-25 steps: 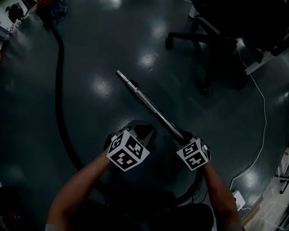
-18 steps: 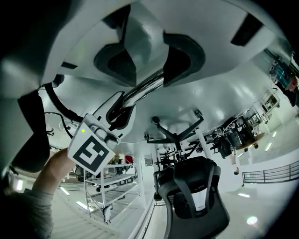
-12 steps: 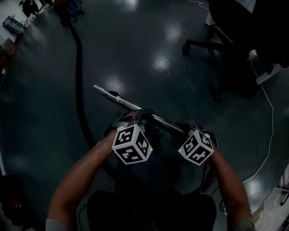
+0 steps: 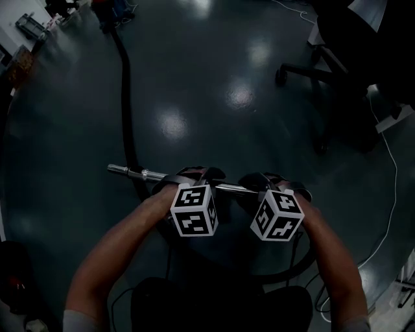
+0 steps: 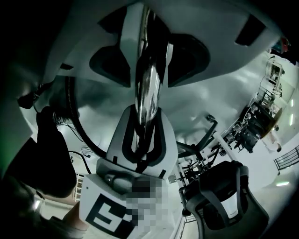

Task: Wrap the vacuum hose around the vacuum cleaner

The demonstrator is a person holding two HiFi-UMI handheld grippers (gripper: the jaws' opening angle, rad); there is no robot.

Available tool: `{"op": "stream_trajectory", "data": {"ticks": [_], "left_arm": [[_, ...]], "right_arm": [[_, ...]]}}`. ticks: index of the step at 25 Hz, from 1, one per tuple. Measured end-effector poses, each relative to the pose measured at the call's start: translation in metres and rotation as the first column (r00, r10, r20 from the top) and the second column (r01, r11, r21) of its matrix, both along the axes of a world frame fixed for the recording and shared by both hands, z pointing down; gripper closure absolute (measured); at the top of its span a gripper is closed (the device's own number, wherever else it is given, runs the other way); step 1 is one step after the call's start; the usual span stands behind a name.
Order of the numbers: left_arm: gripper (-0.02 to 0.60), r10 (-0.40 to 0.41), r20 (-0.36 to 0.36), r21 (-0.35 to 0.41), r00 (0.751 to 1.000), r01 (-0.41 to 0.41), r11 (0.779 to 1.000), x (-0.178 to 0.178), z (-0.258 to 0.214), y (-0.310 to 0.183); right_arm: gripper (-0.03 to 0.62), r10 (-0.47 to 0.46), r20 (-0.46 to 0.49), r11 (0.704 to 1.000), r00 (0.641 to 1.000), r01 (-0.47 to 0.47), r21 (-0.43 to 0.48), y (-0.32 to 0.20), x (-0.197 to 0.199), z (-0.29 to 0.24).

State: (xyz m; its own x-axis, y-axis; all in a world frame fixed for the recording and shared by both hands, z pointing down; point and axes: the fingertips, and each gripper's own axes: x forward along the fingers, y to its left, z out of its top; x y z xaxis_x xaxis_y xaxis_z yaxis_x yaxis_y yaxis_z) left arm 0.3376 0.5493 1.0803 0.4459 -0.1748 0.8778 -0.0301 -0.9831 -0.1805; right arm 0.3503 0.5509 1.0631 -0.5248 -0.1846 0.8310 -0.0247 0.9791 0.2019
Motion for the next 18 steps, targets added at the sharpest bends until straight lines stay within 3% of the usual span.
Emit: {"op": "stream_trajectory", "data": {"ticks": [3,5,8,13,18], "left_arm": [[0.330,-0.005,0.006,-0.052,1.000,0.005,0.999,-0.004,0.003,0.011],[0.398,-0.018,0.010,-0.102,1.000,0.019,0.995,-0.007,0.000,0.017],[0.416,-0.024,0.025,-0.142,0.999,0.027,0.989,-0.011,-0.006,0.024],[0.419,-0.024,0.042,-0.108,0.999,0.028,0.994,-0.018,-0.016,0.025],[0.419,-0.028,0.061,-0.084,0.998,0.033,0.996,-0.018,-0.025,0.022]], "right_arm": [[0.421,-0.051,0.017,0.999,0.999,0.051,0.006,0.011,-0.011,-0.007],[0.421,-0.073,0.019,0.997,0.997,0.073,0.006,0.016,-0.015,-0.011],[0.421,-0.098,0.028,0.995,0.995,0.099,-0.023,0.021,-0.018,-0.017],[0.421,-0.080,0.103,0.981,0.991,0.097,-0.169,0.024,-0.024,-0.032],[0.418,-0.065,0.157,0.972,0.985,0.098,-0.214,0.022,-0.021,-0.048]]}}
